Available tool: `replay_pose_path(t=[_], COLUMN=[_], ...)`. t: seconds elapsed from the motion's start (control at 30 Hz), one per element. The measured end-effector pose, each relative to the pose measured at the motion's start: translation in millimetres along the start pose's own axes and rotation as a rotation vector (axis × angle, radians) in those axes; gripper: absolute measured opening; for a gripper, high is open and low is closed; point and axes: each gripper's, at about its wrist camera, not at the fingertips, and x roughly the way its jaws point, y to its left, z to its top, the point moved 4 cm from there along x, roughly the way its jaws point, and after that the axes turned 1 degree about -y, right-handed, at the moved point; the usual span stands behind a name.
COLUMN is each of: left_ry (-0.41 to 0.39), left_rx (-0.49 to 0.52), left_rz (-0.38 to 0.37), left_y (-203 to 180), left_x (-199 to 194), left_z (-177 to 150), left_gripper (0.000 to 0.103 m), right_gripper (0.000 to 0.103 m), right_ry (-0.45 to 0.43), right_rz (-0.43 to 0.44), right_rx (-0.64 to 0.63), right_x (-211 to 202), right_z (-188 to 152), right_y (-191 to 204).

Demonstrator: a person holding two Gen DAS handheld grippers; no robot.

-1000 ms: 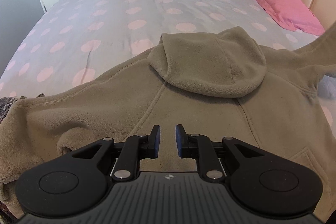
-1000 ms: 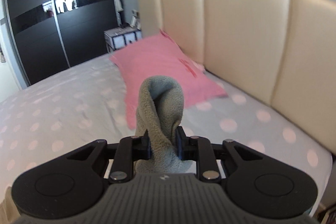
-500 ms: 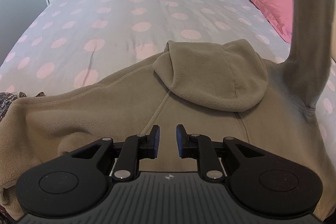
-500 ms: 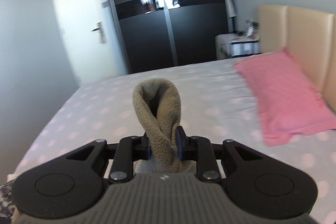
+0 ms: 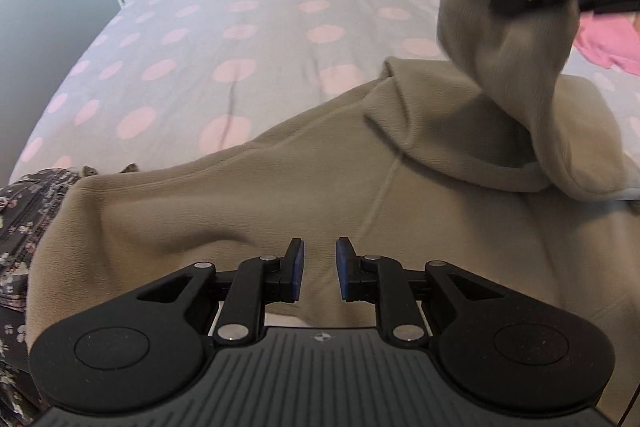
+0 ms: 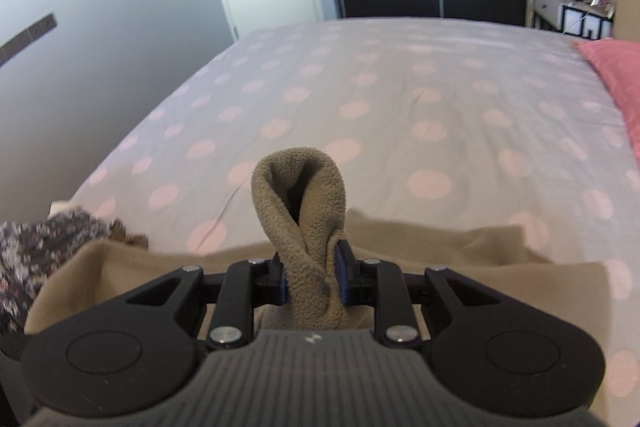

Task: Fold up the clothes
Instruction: 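Lay the lifted sleeve across the hoodie body and open the right gripper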

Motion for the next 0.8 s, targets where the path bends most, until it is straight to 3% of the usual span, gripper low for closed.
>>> replay_pose_path(t=[0.1,0.23,0.33,0.4,0.57,0.7,0.8], left_ry=[0.002,-0.007,-0.014,-0.012,-0.019,-0.037,-0.042], left_rx=[-0.031,-0.052,-0.049,-0.041,-0.026,-0.025,-0.031], left_rz=[0.005,0.003,-0.006,-0.009,-0.015,-0.059,-0.104], left_y=[9.3,15.9,15.3,12.2,3.8,-4.1,-10.5], left_x=[3.6,5.0,5.9,7.4,9.2,8.7,13.8], left_z=[1.7,4.2,5.5,6.2,6.5,6.9,5.6], left_gripper=[0.015,0.015,0.015,0.015,0.027,0.041,0.044], right_gripper=[0.028,0.042,0.052,0.065,0.073,0.074,0.074], right_ry=[0.055,0.103,0.113,0.104,0.073,0.025,-0.004], right_rz=[0.02,0.028,0.081,0.114,0.179,0.144,0.013], right_rx=[-0.021,-0.025,-0.009,-0.005,0.03,0.039,0.016], right_x=[27.9,53.5,53.5,46.3,17.5,-14.8,-41.8], right_z=[-24.9,-39.6,-41.1,-38.8,-35.8,-42.1,-60.1], right_y=[16.8,25.5,28.2,28.8,16.0,-15.8,-57.7])
